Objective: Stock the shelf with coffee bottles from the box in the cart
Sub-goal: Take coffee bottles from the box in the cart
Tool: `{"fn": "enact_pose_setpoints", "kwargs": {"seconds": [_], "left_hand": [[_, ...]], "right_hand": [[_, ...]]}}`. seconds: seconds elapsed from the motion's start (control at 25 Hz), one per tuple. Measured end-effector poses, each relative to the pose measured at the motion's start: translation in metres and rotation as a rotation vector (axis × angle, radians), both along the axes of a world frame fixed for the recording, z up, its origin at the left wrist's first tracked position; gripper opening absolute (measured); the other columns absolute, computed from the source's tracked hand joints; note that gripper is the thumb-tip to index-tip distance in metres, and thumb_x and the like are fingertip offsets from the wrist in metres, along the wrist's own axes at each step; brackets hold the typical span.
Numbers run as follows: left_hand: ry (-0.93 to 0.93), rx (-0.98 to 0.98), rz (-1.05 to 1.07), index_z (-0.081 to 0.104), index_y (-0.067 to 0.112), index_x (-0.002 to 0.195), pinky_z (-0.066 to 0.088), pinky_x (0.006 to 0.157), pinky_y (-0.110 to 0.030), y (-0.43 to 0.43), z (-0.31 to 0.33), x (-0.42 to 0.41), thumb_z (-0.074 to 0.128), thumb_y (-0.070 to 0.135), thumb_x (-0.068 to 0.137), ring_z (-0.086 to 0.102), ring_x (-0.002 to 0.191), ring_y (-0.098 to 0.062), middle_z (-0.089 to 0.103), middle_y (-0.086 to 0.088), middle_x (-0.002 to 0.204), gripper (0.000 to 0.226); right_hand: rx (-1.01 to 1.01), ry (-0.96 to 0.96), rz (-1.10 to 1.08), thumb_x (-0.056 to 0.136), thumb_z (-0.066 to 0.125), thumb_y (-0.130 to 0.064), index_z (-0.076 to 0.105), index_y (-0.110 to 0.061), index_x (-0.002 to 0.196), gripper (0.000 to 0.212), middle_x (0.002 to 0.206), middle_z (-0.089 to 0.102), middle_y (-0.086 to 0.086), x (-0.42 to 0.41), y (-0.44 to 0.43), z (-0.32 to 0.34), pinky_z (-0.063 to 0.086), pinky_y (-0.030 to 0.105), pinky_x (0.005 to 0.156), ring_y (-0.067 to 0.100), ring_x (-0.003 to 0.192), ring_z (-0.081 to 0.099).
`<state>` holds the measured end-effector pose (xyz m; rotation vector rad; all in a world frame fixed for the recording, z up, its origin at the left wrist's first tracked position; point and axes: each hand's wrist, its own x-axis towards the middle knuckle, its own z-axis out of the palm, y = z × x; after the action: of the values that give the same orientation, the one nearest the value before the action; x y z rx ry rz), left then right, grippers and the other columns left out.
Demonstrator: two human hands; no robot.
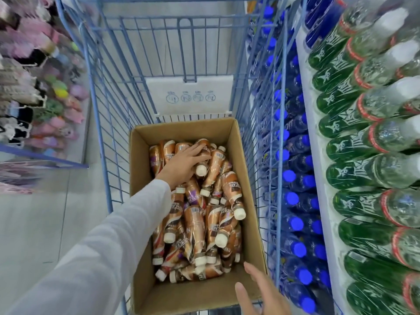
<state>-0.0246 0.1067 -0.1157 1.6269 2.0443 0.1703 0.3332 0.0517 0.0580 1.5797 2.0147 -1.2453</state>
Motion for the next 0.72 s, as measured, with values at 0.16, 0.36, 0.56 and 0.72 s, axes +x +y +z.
{"fn": "enact_pose_setpoints", "kwargs": {"seconds": [0.16, 0.36, 0.56, 0.72], "left_hand": [[-0.436, 0.085, 0.39, 0.051, 0.025, 0.146, 0.024, 0.122, -0.04, -0.006, 0.035, 0.013, 0.069, 0.028, 0.095, 0.034, 0.148, -0.02, 0.038, 0.0, 0.162, 0.055], [-0.822, 0.286, 0.863, 0.069, 0.037, 0.118, 0.05, 0.103, -0.04, -0.063, 0.121, 0.055, 0.072, 0.048, 0.09, 0.066, 0.108, -0.001, 0.073, 0.016, 0.114, 0.031], [-1.212, 0.492, 1.269, 0.074, 0.019, 0.116, 0.06, 0.084, -0.035, -0.136, 0.178, 0.104, 0.081, 0.059, 0.075, 0.071, 0.106, -0.031, 0.075, -0.011, 0.112, 0.058], [-1.43, 0.43, 1.513, 0.077, 0.022, 0.107, 0.06, 0.066, -0.037, -0.169, 0.195, 0.142, 0.081, 0.07, 0.064, 0.075, 0.083, -0.025, 0.077, -0.01, 0.096, 0.065]], "right_hand": [[-0.062, 0.033, 0.006, 0.094, 0.062, -0.048, 0.04, -0.057, 0.127, 0.041, 0.13, 0.046, -0.036, 0.002, 0.004, 0.005, 0.025, -0.004, 0.091, -0.009, 0.125, 0.045], [-0.08, 0.129, 0.04, 0.097, 0.056, -0.051, 0.043, -0.054, 0.133, 0.039, 0.139, 0.048, -0.029, -0.013, 0.024, 0.022, 0.036, 0.019, 0.104, -0.005, 0.125, 0.046], [-0.019, 0.206, 0.226, 0.101, 0.05, -0.052, 0.04, -0.039, 0.147, 0.049, 0.15, 0.046, -0.02, -0.061, 0.047, 0.001, 0.039, 0.028, 0.112, 0.0, 0.135, 0.043], [0.11, 0.247, 0.513, 0.102, 0.052, -0.038, 0.043, -0.027, 0.149, 0.049, 0.15, 0.049, -0.007, -0.154, 0.084, -0.042, 0.039, 0.039, 0.115, 0.013, 0.138, 0.045]]}}
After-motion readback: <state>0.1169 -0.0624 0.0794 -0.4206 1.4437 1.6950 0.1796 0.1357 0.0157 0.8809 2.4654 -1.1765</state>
